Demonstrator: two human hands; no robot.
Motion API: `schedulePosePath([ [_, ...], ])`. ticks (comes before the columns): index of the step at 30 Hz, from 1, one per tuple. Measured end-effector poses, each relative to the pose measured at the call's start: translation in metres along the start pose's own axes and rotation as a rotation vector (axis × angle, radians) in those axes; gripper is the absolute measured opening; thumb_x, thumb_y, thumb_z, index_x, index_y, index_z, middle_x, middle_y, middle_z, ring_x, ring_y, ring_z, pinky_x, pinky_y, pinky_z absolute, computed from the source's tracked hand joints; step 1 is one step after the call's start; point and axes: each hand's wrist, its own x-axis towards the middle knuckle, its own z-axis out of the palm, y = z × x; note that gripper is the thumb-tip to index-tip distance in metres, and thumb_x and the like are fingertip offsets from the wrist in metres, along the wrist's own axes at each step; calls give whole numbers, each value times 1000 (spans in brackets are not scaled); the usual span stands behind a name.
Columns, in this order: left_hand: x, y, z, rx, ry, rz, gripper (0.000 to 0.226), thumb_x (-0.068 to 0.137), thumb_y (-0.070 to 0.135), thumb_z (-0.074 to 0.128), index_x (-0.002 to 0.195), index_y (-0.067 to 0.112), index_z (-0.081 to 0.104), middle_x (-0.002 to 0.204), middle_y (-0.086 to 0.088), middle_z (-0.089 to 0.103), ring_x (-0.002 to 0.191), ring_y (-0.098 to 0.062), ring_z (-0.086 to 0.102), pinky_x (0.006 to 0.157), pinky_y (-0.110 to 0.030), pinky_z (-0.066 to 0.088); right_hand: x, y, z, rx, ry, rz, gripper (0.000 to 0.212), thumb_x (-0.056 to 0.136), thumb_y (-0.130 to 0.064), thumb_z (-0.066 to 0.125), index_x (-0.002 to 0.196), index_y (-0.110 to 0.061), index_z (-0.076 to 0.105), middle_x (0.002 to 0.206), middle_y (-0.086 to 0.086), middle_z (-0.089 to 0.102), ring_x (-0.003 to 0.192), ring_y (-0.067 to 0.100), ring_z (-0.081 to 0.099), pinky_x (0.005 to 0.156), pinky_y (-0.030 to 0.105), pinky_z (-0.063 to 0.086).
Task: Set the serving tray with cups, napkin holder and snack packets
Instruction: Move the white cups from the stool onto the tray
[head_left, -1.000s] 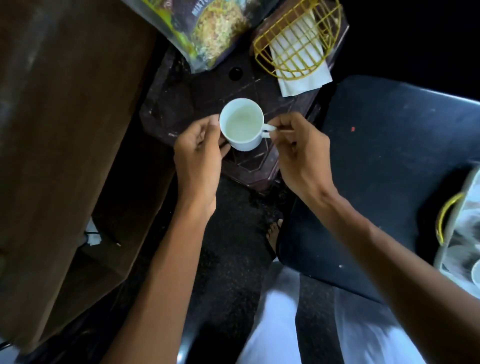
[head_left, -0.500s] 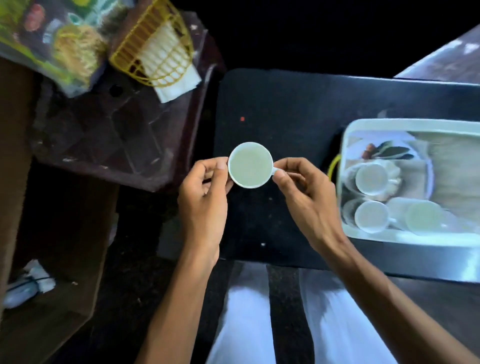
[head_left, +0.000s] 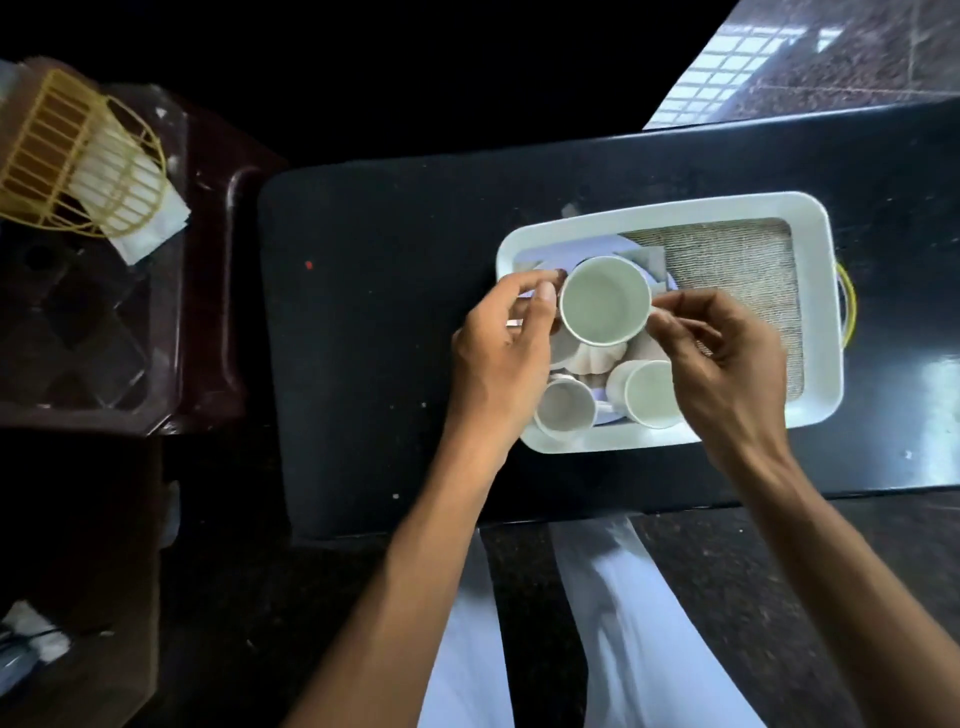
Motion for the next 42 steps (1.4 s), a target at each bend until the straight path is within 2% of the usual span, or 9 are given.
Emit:
schedulePosePath([
  [3, 12, 4, 27, 133, -30, 43, 26, 104, 26, 53, 108, 14, 76, 105, 1, 78, 99, -16, 74, 92, -43, 59, 18, 19, -20, -44, 12, 14, 8, 91, -18, 70, 96, -23, 70, 89, -13, 71, 80, -8, 65, 70, 3, 47],
  [8, 30, 5, 60, 317, -74, 41, 36, 105, 30, 50, 100, 4, 75, 97, -11, 79, 95, -30, 74, 91, -45, 57, 39, 49, -36, -41, 3, 49, 9, 91, -13, 69, 95, -21, 69, 88, -7, 70, 80, 3, 65, 68, 4, 49],
  [14, 34, 1, 78, 477, -80, 53, 36, 104, 32, 50, 99, 7, 76, 85, -11, 78, 96, -29, 71, 93, -41, 54, 48, 76, -36, -39, -33, 72, 8, 90, -11, 70, 94, -18, 71, 86, -8, 70, 80, -6, 63, 67, 1, 46],
  [21, 44, -6, 85, 534, -66, 8, 44, 104, 31, 48, 91, -2, 74, 86, -20, 77, 90, -35, 73, 90, -46, 56, 54, 89, -32, -57, -84, 70, 9, 89, -11, 71, 94, -18, 71, 83, -18, 67, 81, -9, 63, 69, -1, 47],
  [28, 47, -9, 83, 574, -22, -10, 46, 102, 35, 50, 82, 2, 74, 77, -16, 78, 90, -32, 75, 84, -44, 58, 62, 93, -27, -77, -119, 57, 7, 89, -10, 71, 95, -11, 72, 86, -9, 70, 83, -9, 62, 68, -1, 46],
  [36, 49, -11, 79, 527, -34, -58, 46, 103, 33, 50, 86, -3, 73, 83, -20, 77, 98, -33, 75, 87, -44, 58, 63, 98, -26, -173, -166, 26, 8, 89, -11, 72, 96, -10, 72, 88, -4, 72, 81, -2, 65, 68, -3, 44],
  [38, 48, -10, 75, 518, -18, -45, 43, 103, 32, 51, 87, 0, 73, 82, -17, 77, 91, -32, 75, 84, -45, 58, 64, 95, -27, -196, -186, 30, 9, 89, -11, 71, 98, -10, 72, 89, -3, 72, 83, 2, 67, 70, -2, 45],
  [40, 45, -9, 67, 486, 30, -22, 35, 102, 31, 52, 89, 6, 74, 83, -9, 78, 85, -29, 75, 81, -43, 59, 64, 87, -29, -229, -223, 29, 12, 91, -11, 69, 102, -9, 72, 95, 3, 74, 88, 10, 69, 79, 10, 53],
  [42, 41, -9, 53, 465, 90, 15, 28, 102, 30, 53, 93, 13, 75, 86, -5, 78, 85, -26, 73, 77, -41, 59, 62, 75, -32, -330, -243, -21, 15, 92, -8, 67, 106, -8, 72, 105, 9, 75, 97, 22, 71, 88, 36, 58],
])
